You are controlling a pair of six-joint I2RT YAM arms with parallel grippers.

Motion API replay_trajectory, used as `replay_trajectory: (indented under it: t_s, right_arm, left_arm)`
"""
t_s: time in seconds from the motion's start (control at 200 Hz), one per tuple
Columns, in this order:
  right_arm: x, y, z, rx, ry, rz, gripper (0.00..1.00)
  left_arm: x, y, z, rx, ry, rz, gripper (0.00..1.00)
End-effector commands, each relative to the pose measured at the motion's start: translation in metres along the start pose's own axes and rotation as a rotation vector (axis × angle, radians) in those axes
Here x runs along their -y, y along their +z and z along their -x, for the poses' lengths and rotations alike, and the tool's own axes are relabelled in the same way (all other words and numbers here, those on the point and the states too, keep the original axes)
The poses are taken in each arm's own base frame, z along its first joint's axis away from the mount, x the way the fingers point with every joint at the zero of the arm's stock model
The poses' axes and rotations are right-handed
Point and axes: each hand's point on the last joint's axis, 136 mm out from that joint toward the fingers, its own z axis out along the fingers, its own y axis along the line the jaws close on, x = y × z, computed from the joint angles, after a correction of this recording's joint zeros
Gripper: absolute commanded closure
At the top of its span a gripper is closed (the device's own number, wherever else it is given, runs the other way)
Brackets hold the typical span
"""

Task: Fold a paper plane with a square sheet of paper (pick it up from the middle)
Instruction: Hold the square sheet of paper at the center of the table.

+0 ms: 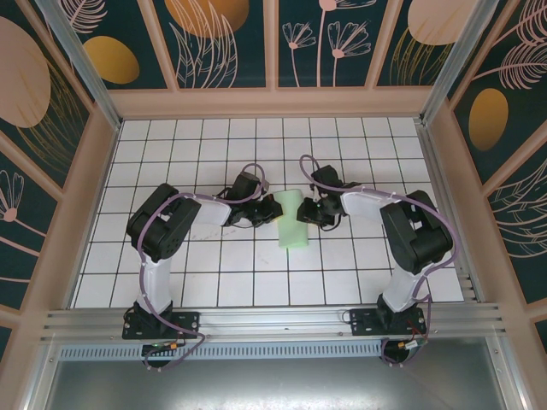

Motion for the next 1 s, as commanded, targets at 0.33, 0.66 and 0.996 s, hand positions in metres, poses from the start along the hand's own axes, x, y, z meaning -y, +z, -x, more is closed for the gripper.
replay_trajectory:
  t_s: [0.33, 0.66, 0.996]
  right_arm:
    - [0.068, 0.034, -0.040, -0.082, 0.053, -0.307, 0.67]
    - [0.074, 0.043, -0.054, -0.117, 0.017, -0.345, 0.66]
    - [0.081, 0.049, -0.058, -0.135, -0.009, -0.380, 0.65]
  left_arm:
    - [0.034, -0.048, 0.040, 0.236, 0.043, 0.069, 0.84]
    - [0.053, -0.053, 0.025, 0.203, 0.096, -0.065, 0.82]
    - [0.039, -0.027, 0.001, 0.105, 0.110, -0.053, 0.85]
